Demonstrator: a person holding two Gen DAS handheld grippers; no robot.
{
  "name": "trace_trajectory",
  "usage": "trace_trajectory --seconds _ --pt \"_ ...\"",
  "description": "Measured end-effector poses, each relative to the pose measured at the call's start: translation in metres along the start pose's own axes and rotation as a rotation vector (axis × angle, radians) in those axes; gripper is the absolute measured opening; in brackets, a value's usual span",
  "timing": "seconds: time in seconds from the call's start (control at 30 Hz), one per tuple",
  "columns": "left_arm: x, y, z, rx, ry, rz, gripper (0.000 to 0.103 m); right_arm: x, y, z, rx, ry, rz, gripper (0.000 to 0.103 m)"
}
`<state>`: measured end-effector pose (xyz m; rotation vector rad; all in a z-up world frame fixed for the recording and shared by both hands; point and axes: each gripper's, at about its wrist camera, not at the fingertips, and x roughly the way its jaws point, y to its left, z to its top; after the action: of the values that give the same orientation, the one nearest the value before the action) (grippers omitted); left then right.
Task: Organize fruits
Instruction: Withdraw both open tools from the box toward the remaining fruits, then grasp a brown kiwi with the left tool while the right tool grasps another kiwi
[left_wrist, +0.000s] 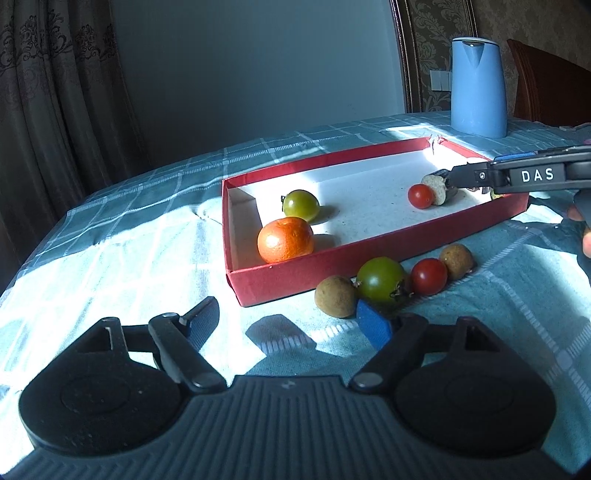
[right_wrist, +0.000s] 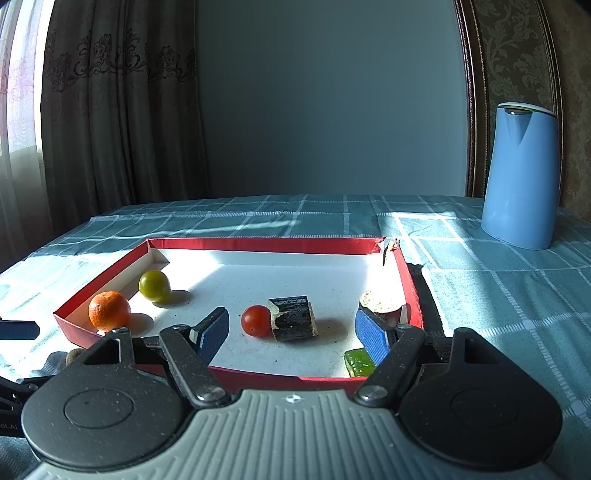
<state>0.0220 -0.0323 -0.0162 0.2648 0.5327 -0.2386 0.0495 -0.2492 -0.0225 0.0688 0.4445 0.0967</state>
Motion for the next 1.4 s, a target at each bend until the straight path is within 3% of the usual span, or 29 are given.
trace_trajectory --seconds 0.07,0.23,0.57,0.67,0.8,0.93,1.07,1.4 --pt "0.004 -0.001 0.003 0.0 0.007 -0.008 0.078 0.0 0.0 0.0 0.0 0.0 0.002 0.075" --pt "0.019 -0.006 0.011 0.008 0.042 -0.054 0.053 0.0 0.001 0.0 -0.001 0.002 0.004 0.075" --pt "0.02 0.002 0.009 -0.046 0.036 -0.116 0.037 -0.009 0.005 -0.005 -0.035 0.018 0.039 0.075" --pt "0.018 0.001 0.008 -0.044 0.03 -0.136 0.027 -0.024 0.008 -0.014 -0.062 0.044 0.074 0.075" --pt "0.017 0.004 0.007 -0.064 0.03 -0.147 0.027 -0.039 0.023 -0.024 -0.148 0.072 0.107 0.073" --pt "0.017 0.006 0.007 -0.077 0.031 -0.154 0.028 -0.034 0.039 -0.028 -0.217 0.102 0.125 0.058" --pt "0.017 0.005 0.007 -0.076 0.032 -0.153 0.028 -0.023 0.051 -0.029 -0.245 0.143 0.14 0.053" --pt "0.017 0.006 0.007 -0.08 0.032 -0.155 0.028 0.002 0.059 -0.022 -0.225 0.198 0.128 0.05"
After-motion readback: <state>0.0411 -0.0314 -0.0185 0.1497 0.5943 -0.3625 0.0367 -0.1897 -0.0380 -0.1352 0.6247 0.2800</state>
